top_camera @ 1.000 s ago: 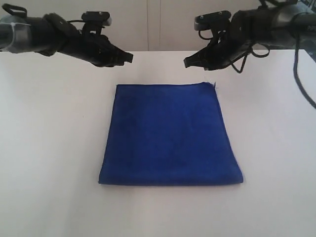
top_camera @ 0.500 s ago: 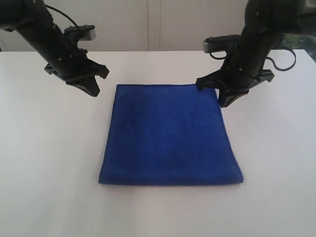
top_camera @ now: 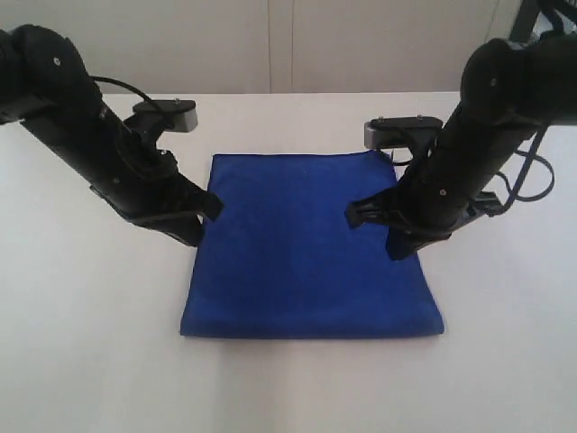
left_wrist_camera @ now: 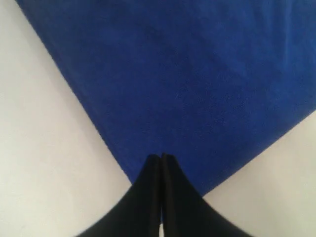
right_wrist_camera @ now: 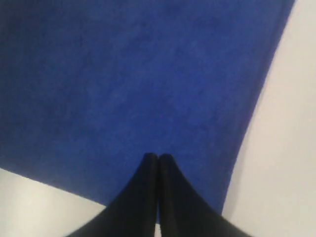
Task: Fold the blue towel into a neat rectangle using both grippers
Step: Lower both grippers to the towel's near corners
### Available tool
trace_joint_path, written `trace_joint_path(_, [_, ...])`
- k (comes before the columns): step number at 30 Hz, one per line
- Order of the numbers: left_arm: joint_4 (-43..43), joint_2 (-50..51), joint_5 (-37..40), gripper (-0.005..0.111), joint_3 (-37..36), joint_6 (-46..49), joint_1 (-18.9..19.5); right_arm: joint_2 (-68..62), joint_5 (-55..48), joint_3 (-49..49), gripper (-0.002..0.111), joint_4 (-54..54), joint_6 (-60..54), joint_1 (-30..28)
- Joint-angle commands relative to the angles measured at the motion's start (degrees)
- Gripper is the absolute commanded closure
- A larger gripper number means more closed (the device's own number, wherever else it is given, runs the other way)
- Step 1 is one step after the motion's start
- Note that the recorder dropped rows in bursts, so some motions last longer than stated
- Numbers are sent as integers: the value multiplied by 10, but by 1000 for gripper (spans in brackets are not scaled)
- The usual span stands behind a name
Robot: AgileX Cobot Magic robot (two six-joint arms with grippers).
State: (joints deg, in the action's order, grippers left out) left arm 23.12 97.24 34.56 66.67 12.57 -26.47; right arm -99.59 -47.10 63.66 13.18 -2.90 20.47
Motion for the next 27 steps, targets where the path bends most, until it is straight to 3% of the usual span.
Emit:
trace_joint_path(1, [27,7,-60,107,-41,-8,-32,6,58,-49,108,16,-5,14])
trace_joint_path(11, [29,67,-107,107,-61,-9,-41,6,139,-111,108,17,3,17])
trace_joint_path(27, [28,121,-93,107,-61,-2,-41,-22,124,-131,108,-5,3,17])
